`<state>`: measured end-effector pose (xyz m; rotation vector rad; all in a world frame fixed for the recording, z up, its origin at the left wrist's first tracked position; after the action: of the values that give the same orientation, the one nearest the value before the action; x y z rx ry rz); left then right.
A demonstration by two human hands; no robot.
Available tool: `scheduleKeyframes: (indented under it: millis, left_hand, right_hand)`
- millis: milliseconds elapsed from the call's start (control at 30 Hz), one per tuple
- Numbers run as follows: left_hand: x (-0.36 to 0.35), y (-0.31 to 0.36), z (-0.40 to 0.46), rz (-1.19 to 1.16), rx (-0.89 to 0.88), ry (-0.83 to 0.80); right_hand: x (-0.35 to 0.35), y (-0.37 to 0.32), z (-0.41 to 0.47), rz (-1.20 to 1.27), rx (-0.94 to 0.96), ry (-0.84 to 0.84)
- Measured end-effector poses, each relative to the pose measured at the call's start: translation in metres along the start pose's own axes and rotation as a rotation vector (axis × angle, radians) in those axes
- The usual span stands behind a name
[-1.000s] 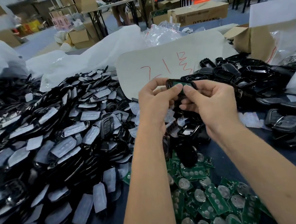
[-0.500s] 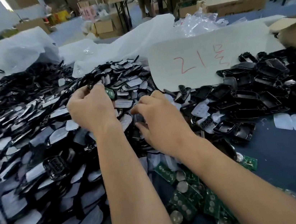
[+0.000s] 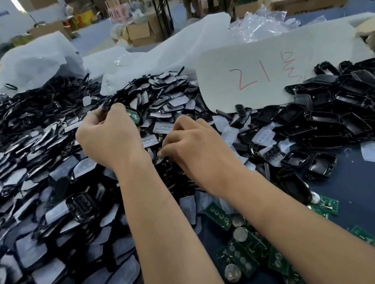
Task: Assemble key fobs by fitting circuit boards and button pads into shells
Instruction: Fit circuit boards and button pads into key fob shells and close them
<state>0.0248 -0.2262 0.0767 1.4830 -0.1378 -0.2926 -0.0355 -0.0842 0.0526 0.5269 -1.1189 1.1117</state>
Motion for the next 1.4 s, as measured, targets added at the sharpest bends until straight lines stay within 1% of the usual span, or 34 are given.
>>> scheduleKeyframes:
  millis: [100,167,267,333,367,433,500,600,700,767,833,900,967,1033,1167,1233,1300,1400]
  left_hand:
    - [-0.008,-0.001,-0.001,-0.027,0.008,-0.047]
    - [-0.027,-0.003,-0.006,-0.085,0.024,-0.15]
    - [-0.078,-0.006,-0.032,-0.078,0.071,-0.421]
    - [-0.12,-0.014,-0.065,-0.068,0.143,-0.668]
    - [-0.141,-0.019,-0.086,-0.038,0.161,-0.802]
    - [-0.174,-0.033,-0.13,0.056,0.167,-1.036]
    - [-0.197,-0.054,-0.171,0.177,0.146,-1.206]
    - [-0.217,-0.079,-0.217,0.393,-0.001,-1.369]
    - [-0.225,-0.088,-0.233,0.518,-0.165,-1.381]
    - [-0.225,-0.086,-0.23,0.535,-0.235,-1.34]
    - [-0.225,-0.081,-0.225,0.485,-0.263,-1.297]
    - [-0.224,-0.078,-0.222,0.346,-0.198,-1.291]
    - [-0.223,-0.077,-0.224,0.175,-0.057,-1.335]
    - [-0.222,-0.076,-0.227,0.071,0.023,-1.358]
    - [-0.222,-0.074,-0.227,-0.005,0.015,-1.328]
    - [-0.223,-0.075,-0.228,-0.029,0.044,-1.348]
    - [-0.224,-0.076,-0.231,-0.04,0.075,-1.377]
    - [-0.224,-0.078,-0.236,-0.026,0.11,-1.409]
  right_hand:
    - [0.016,0.011,-0.009,0.014,-0.017,0.071]
    - [0.033,0.033,-0.024,0.065,-0.1,0.167]
    - [0.06,0.09,-0.065,0.205,-0.325,0.312]
    - [0.077,0.134,-0.102,0.356,-0.514,0.407]
    - [0.084,0.153,-0.122,0.465,-0.594,0.48]
    - [0.097,0.183,-0.161,0.644,-0.703,0.64]
    - [0.106,0.202,-0.194,0.753,-0.756,0.742]
    - [0.103,0.221,-0.225,0.878,-0.85,0.795]
    - [0.091,0.233,-0.236,0.985,-0.892,0.784]
    - [0.085,0.235,-0.234,1.028,-0.874,0.736]
    - [0.08,0.235,-0.232,1.058,-0.853,0.704]
    - [0.075,0.235,-0.23,1.084,-0.85,0.694]
    - [0.071,0.235,-0.229,1.104,-0.843,0.693]
    - [0.069,0.234,-0.228,1.141,-0.833,0.697]
    - [0.065,0.23,-0.223,1.258,-0.799,0.676]
    - [0.063,0.229,-0.221,1.353,-0.777,0.677]
    - [0.062,0.228,-0.221,1.44,-0.748,0.712]
    - [0.061,0.227,-0.221,1.478,-0.711,0.773]
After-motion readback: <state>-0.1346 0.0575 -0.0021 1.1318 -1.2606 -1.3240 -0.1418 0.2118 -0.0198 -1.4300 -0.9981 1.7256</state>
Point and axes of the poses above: each hand's wrist, its own z-axis towards the middle knuckle, its own x-axis out of the back of the hand, y = z × x, the point moved 9 cm from there along z, towards the middle knuckle, and after that the axes turned 5 degrees about -y, right-handed, at the moved point
